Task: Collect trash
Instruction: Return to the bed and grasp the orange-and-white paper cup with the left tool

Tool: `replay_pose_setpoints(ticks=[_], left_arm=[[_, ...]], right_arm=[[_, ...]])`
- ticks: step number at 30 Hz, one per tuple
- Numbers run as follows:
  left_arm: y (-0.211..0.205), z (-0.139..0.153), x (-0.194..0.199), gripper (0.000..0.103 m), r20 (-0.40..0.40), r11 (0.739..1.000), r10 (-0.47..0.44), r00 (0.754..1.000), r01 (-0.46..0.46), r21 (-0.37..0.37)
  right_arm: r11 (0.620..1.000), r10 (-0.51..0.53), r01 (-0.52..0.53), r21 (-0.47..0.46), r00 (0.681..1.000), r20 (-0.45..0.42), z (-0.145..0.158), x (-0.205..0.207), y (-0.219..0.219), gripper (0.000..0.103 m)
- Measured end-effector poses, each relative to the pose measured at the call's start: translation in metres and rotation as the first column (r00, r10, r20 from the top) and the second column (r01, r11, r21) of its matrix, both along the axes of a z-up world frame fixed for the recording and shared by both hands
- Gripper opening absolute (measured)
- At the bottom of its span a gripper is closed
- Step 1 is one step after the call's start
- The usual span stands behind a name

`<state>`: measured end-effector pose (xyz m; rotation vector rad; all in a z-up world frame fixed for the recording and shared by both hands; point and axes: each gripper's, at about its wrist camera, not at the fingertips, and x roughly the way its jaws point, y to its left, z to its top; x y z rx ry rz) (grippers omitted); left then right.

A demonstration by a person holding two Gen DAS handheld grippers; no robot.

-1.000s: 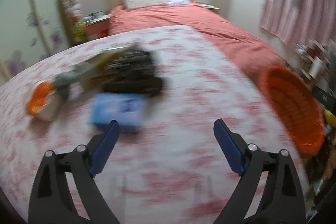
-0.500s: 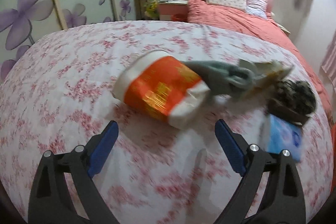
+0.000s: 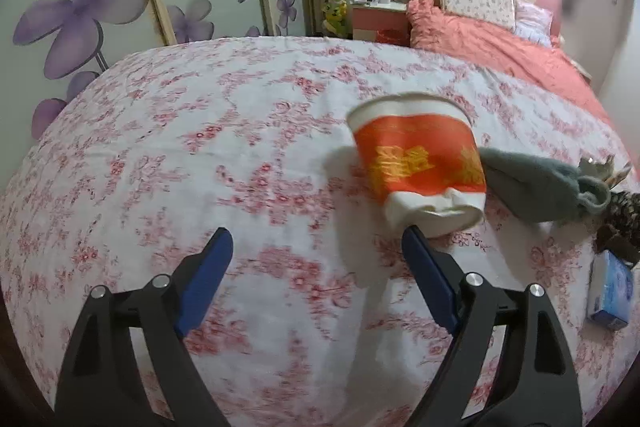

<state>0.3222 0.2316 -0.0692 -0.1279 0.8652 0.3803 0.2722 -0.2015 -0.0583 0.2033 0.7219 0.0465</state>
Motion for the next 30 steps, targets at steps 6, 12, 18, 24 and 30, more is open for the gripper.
replay_pose_setpoints(ticks=[6, 12, 18, 24, 30], left_arm=[[-0.004, 0.018, -0.003, 0.097, 0.095, 0.993, -0.068, 0.993, 0.076, -0.091], [-0.028, 0.013, 0.03, 0.098, 0.039, 0.994, -0.102, 0.994, 0.103, -0.02], [-0.037, -0.002, 0.062, 0.096, -0.025, 0.994, -0.106, 0.994, 0.107, 0.039], [-0.03, -0.014, 0.077, 0.074, -0.061, 0.994, -0.112, 0.992, 0.111, -0.015], [-0.02, -0.015, 0.05, 0.074, -0.054, 0.989, -0.143, 0.988, 0.142, -0.033]], right_arm=[[1.0, 0.026, -0.026, -0.001, 1.0, -0.007, -0.001, 0.005, 0.014, 0.079], [1.0, 0.029, -0.029, -0.001, 0.999, -0.018, -0.004, 0.009, 0.016, 0.079], [1.0, 0.023, -0.023, 0.0, 0.999, -0.028, -0.008, 0.012, 0.015, 0.079], [1.0, 0.026, -0.026, 0.001, 0.999, -0.036, -0.01, 0.014, 0.016, 0.079], [0.999, 0.048, -0.047, 0.014, 0.998, -0.04, -0.009, 0.014, 0.027, 0.079]])
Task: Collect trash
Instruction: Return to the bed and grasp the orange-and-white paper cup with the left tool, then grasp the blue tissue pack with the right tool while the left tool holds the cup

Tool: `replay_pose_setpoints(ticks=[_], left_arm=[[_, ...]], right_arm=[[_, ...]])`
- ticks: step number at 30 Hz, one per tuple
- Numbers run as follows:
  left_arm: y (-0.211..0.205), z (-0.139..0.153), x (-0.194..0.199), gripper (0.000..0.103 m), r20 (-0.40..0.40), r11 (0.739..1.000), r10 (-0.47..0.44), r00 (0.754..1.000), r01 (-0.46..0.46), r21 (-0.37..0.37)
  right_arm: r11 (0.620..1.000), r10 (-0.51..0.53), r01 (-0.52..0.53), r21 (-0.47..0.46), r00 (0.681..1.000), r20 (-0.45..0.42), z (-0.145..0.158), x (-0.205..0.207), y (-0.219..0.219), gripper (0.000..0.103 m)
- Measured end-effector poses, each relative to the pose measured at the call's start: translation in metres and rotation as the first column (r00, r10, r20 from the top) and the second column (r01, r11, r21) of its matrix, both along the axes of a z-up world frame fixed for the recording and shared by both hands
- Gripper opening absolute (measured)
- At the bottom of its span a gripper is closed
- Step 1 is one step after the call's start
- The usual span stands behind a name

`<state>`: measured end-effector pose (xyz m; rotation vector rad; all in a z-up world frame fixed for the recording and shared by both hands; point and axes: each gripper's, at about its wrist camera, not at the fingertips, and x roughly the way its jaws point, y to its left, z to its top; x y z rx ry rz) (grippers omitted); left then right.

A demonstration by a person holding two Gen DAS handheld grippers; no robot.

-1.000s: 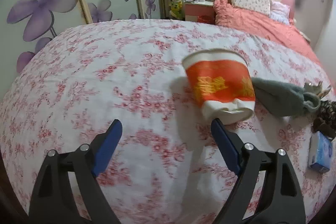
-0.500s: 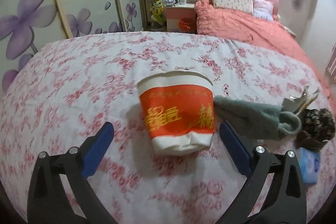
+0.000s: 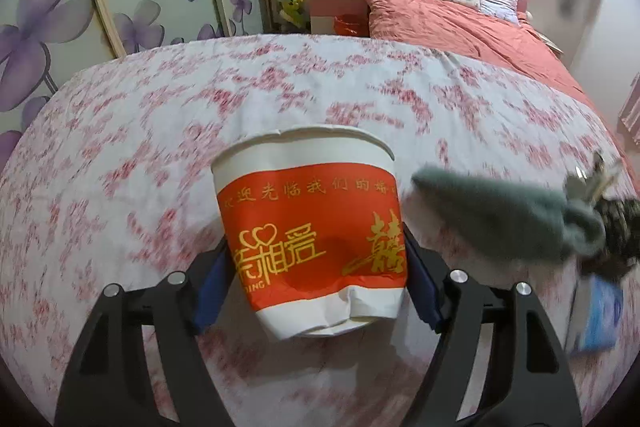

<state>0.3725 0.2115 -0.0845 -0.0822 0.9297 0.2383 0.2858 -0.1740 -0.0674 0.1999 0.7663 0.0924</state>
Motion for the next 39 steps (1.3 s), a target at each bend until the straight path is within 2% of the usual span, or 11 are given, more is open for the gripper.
replay_pose_setpoints(ticks=[5, 11, 19, 21, 29, 31, 33, 34, 37, 38, 39], left_arm=[[0.009, -0.001, -0.048, 0.073, -0.005, 0.999, -0.032, 0.999, 0.032, -0.008], [0.021, -0.002, -0.078, 0.074, 0.006, 1.0, -0.025, 1.0, 0.025, -0.019], [0.027, 0.001, -0.081, 0.074, 0.019, 0.999, -0.017, 1.0, 0.017, -0.047], [0.029, 0.001, -0.081, 0.079, 0.021, 0.998, -0.017, 1.0, 0.018, -0.055], [0.026, 0.006, -0.074, 0.091, 0.042, 0.998, -0.018, 0.999, 0.02, -0.059], [0.021, 0.008, -0.069, 0.092, 0.043, 0.999, -0.021, 0.999, 0.022, -0.037], [0.018, 0.008, -0.062, 0.092, 0.04, 1.0, -0.018, 0.999, 0.018, -0.013], [0.018, 0.008, -0.057, 0.092, 0.037, 1.0, -0.013, 0.999, 0.014, -0.004], [0.018, 0.005, -0.047, 0.084, 0.033, 1.0, -0.017, 0.999, 0.017, -0.011], [0.017, 0.004, -0.045, 0.075, 0.028, 1.0, -0.023, 0.999, 0.024, -0.018], [0.017, 0.003, -0.043, 0.072, 0.022, 0.999, -0.027, 0.999, 0.028, -0.024]], right_arm=[[0.999, 0.049, -0.048, 0.015, 0.999, -0.01, -0.001, 0.005, 0.025, 0.079], [0.992, 0.12, -0.12, 0.032, 0.993, -0.02, -0.001, 0.013, 0.077, 0.081], [0.998, 0.048, -0.045, 0.046, 0.997, -0.066, -0.005, 0.038, 0.13, 0.088], [1.0, 0.002, -0.001, 0.02, 0.997, -0.078, -0.006, 0.044, 0.138, 0.09], [0.995, -0.104, 0.102, -0.023, 0.984, -0.143, -0.017, 0.06, 0.134, 0.09], [0.994, -0.098, 0.092, -0.051, 0.987, -0.13, -0.019, 0.06, 0.134, 0.09], [0.996, -0.062, 0.054, -0.073, 0.991, -0.122, -0.019, 0.059, 0.135, 0.084], [0.997, -0.038, 0.03, -0.07, 0.992, -0.116, -0.019, 0.057, 0.135, 0.076], [0.996, 0.034, -0.043, -0.082, 0.993, -0.115, -0.018, 0.051, 0.131, 0.074], [0.995, 0.048, -0.058, -0.085, 0.992, -0.115, -0.018, 0.048, 0.129, 0.074], [0.993, 0.067, -0.077, -0.089, 0.991, -0.113, -0.018, 0.042, 0.124, 0.074]])
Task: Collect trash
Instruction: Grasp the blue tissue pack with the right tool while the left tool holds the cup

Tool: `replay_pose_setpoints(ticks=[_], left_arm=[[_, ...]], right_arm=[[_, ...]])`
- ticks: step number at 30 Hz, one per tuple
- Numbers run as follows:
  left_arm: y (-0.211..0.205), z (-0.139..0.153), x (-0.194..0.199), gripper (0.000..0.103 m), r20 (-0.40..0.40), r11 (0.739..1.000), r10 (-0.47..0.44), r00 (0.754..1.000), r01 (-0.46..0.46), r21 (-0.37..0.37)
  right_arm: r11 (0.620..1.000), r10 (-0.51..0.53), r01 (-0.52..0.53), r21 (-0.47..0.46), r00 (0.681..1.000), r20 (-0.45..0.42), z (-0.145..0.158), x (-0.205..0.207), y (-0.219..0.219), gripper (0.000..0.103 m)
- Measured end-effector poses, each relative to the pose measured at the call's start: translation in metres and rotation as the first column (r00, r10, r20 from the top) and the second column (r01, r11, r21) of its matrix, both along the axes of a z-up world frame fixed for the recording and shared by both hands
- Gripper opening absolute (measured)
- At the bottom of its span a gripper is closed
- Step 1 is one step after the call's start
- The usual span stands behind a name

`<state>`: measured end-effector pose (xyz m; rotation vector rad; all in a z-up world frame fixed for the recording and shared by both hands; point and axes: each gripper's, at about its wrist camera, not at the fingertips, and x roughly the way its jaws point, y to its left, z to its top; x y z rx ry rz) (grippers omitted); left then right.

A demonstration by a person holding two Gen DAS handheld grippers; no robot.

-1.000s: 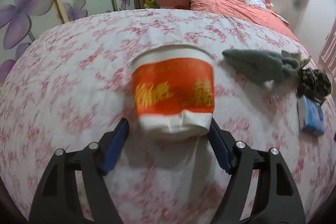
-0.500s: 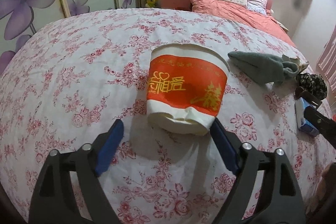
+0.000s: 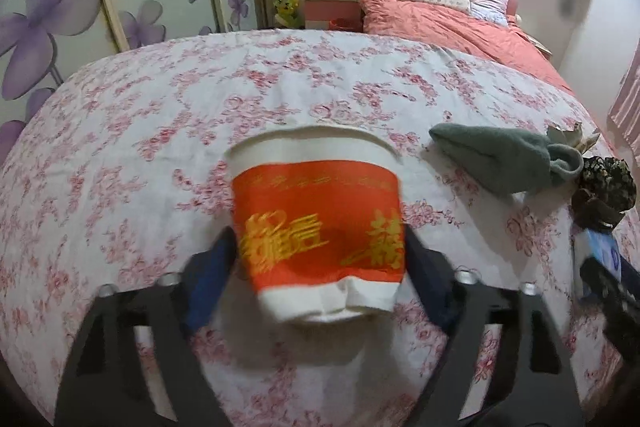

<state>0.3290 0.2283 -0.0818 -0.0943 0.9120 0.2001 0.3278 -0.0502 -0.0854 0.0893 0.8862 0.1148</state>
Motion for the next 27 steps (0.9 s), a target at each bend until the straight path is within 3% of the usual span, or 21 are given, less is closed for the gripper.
replay_pose_setpoints(ticks=[4, 8, 12, 15, 27], left_arm=[[-0.005, 0.0, -0.006, 0.072, 0.005, 0.999, -0.032, 0.999, 0.032, -0.032], [-0.02, 0.0, -0.025, 0.072, 0.0, 0.995, -0.083, 0.997, 0.083, -0.059], [-0.042, 0.0, -0.04, 0.072, -0.003, 0.989, -0.127, 0.992, 0.127, -0.071], [-0.058, -0.003, -0.042, 0.072, -0.007, 0.991, -0.136, 0.991, 0.136, -0.019], [-0.058, -0.005, -0.04, 0.075, -0.014, 0.995, -0.103, 0.995, 0.103, -0.012]], right_arm=[[0.998, 0.019, -0.018, -0.061, 1.0, 0.016, 0.003, -0.013, -0.014, 0.074], [0.992, -0.03, 0.034, -0.122, 0.999, 0.033, 0.006, -0.015, -0.039, 0.074], [0.993, -0.079, 0.08, -0.091, 0.997, 0.021, 0.004, -0.014, -0.058, 0.074], [0.993, -0.078, 0.079, -0.083, 0.997, 0.015, 0.003, -0.014, -0.06, 0.074], [0.993, -0.072, 0.069, -0.093, 0.997, -0.024, -0.001, -0.013, -0.058, 0.079]])
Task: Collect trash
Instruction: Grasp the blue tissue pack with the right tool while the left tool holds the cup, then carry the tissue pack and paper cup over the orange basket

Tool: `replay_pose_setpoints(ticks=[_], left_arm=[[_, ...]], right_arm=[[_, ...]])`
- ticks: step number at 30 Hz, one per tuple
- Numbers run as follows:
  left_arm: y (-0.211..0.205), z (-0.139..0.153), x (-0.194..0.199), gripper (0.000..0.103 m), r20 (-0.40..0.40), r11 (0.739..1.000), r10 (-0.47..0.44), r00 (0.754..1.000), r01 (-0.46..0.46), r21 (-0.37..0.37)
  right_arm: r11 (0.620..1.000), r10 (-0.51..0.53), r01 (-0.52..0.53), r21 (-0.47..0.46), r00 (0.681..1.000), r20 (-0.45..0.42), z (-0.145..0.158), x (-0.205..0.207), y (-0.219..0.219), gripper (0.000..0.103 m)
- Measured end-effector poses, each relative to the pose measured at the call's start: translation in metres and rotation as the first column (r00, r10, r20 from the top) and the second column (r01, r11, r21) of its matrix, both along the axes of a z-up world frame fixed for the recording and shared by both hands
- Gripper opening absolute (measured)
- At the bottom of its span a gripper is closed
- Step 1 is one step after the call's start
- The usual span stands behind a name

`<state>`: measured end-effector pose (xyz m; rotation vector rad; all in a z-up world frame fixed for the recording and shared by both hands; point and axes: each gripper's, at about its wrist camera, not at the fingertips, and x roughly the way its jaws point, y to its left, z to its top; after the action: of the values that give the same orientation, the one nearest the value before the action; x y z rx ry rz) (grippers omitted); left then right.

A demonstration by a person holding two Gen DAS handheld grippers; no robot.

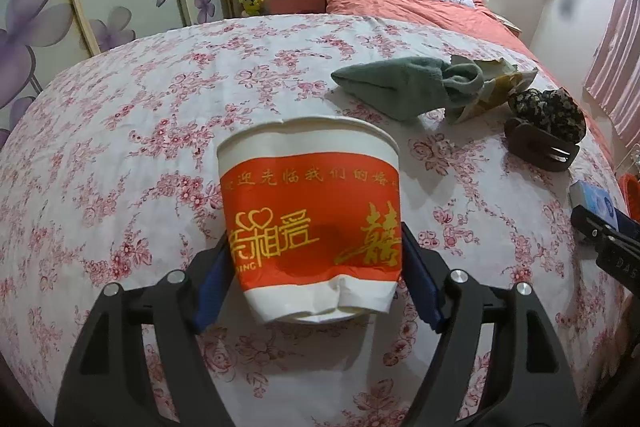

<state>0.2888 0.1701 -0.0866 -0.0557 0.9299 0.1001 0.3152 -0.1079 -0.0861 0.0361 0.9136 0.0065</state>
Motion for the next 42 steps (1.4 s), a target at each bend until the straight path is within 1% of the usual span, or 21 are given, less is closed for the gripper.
replay_pose_setpoints(ticks=[6, 13, 20, 36, 38, 39, 40, 42], left_arm=[[0.004, 0.0, -0.001, 0.075, 0.003, 1.0, 0.019, 1.0, -0.019, -0.014], [0.007, 0.0, -0.001, 0.077, 0.006, 0.999, 0.018, 1.0, -0.018, -0.027], [0.009, 0.0, -0.002, 0.078, 0.01, 0.999, 0.018, 1.0, -0.018, -0.039], [0.008, 0.001, -0.003, 0.079, 0.011, 0.999, 0.018, 1.0, -0.018, -0.042], [0.008, 0.001, -0.003, 0.078, 0.012, 0.999, 0.019, 1.0, -0.018, -0.042], [0.008, 0.001, -0.003, 0.073, 0.015, 0.999, 0.02, 1.0, -0.019, -0.042], [0.008, 0.002, -0.003, 0.072, 0.019, 0.999, 0.019, 1.0, -0.019, -0.042], [0.006, 0.002, -0.003, 0.071, 0.021, 0.999, 0.01, 1.0, -0.009, -0.044]], right_arm=[[1.0, -0.004, 0.004, 0.004, 1.0, -0.002, 0.0, -0.001, -0.003, 0.081], [1.0, -0.013, 0.013, 0.006, 1.0, -0.008, -0.002, 0.0, -0.005, 0.086], [1.0, -0.014, 0.014, 0.007, 1.0, -0.008, -0.002, -0.001, -0.006, 0.087], [1.0, -0.014, 0.014, 0.013, 1.0, -0.007, -0.002, -0.001, -0.006, 0.088], [0.999, -0.02, 0.02, 0.028, 1.0, 0.0, -0.001, -0.001, -0.009, 0.085], [0.999, -0.027, 0.027, 0.036, 1.0, 0.007, 0.0, -0.002, -0.01, 0.082], [0.998, -0.038, 0.037, 0.04, 0.999, 0.014, 0.001, -0.003, -0.012, 0.074], [0.996, -0.04, 0.038, 0.075, 0.999, 0.022, 0.001, -0.004, -0.017, 0.074]])
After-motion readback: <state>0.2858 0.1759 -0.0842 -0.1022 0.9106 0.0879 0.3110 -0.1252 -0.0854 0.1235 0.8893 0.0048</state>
